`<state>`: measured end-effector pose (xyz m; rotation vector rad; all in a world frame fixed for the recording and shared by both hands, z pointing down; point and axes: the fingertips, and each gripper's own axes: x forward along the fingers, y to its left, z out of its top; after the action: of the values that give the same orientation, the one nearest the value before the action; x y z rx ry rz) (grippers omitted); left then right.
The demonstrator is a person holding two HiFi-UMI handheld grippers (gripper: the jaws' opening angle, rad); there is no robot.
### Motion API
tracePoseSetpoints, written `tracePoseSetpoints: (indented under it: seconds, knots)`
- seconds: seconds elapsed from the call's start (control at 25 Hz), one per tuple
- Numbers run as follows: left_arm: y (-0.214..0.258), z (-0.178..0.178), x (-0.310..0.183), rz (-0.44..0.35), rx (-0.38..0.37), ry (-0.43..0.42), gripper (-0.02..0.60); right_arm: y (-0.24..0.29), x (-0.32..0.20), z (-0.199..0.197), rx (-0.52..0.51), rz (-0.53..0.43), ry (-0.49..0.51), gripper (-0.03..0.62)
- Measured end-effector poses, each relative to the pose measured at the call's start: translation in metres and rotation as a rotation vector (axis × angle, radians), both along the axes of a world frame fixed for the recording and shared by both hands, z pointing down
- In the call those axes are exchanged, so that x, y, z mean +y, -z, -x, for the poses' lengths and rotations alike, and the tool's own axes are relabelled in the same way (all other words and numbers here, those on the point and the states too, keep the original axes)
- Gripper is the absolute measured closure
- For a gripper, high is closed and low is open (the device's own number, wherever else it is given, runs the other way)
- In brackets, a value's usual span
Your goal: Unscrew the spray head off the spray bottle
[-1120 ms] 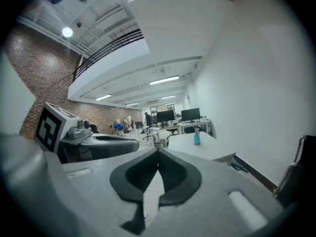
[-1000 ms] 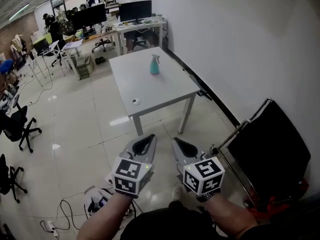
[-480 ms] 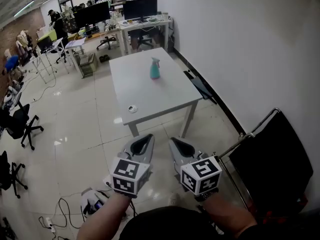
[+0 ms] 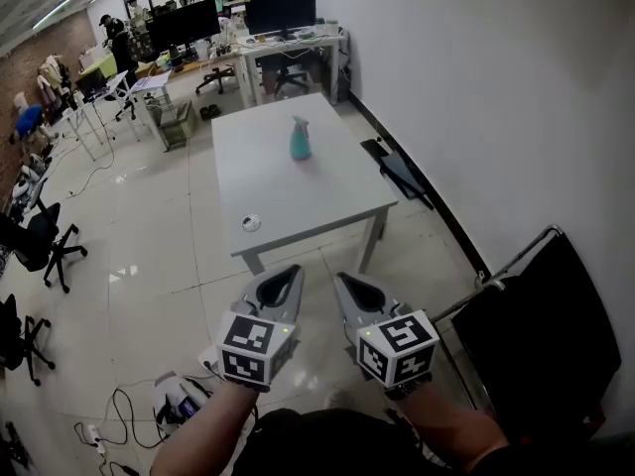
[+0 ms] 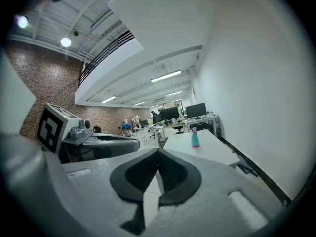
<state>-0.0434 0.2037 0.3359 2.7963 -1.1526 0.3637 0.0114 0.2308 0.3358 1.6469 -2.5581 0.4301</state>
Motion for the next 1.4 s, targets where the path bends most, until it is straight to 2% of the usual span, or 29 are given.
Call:
tracePoseSetpoints:
  seconds: [0.6, 1.0, 1.4]
  knots:
    - [-0.003, -0.026, -0.039, -0.007, -0.002, -0.004, 0.568, -0.005, -0.034, -0.024, -0.009, -0.001, -0.005, 0.602]
    - [-0.010, -0.022, -0.082, 0.020, 0.032, -0.026, 0.566, -0.010, -0.071, -0.024, 0.031, 0.022, -0.038, 0.602]
    - [-0.011, -0.001, -0.144, 0.040, 0.072, -0.047, 0.566, -0.004, -0.132, -0.002, 0.076, 0.042, -0.056, 0.603]
